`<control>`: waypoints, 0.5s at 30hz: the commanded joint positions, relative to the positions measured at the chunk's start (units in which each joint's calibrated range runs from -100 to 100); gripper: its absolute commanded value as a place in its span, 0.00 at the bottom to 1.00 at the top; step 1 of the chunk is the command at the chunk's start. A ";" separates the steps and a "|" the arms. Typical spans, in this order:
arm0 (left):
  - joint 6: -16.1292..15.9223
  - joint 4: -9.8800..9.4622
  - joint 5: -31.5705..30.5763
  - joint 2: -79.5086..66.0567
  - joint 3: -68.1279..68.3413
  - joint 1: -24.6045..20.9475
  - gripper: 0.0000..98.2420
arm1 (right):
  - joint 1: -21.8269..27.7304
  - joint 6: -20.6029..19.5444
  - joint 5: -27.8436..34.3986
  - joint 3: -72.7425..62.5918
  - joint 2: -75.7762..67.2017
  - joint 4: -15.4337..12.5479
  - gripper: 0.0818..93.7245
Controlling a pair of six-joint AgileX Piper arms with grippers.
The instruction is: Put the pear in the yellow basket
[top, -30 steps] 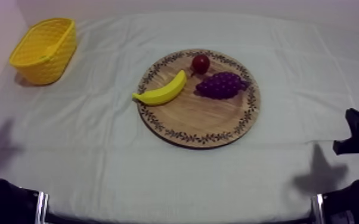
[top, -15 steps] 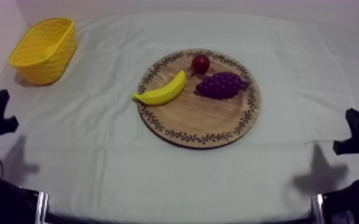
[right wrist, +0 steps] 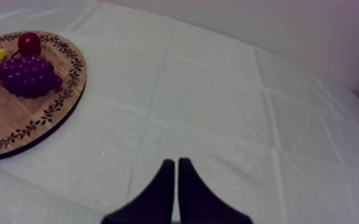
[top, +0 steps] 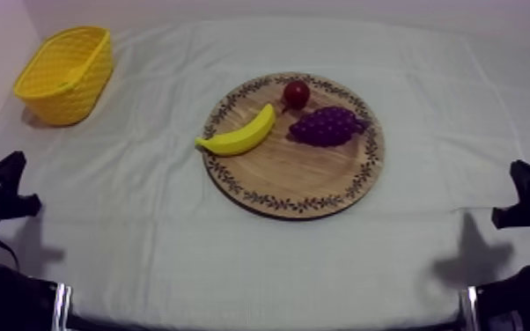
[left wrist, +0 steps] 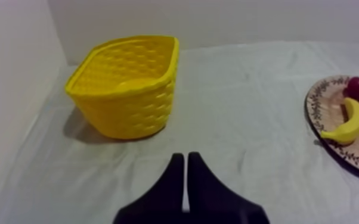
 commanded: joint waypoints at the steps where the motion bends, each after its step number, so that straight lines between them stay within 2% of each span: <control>1: 7.35 0.02 0.08 0.01 0.02 0.04 0.00 | -0.01 0.00 0.00 -0.01 -0.01 0.00 0.00; 5: 10.27 0.03 0.10 0.00 0.03 0.04 0.00 | -0.01 0.00 0.00 -0.01 -0.01 0.00 0.00; 15: 10.08 0.03 0.10 0.00 0.03 0.04 0.00 | -0.01 0.00 0.00 -0.01 -0.01 0.00 0.00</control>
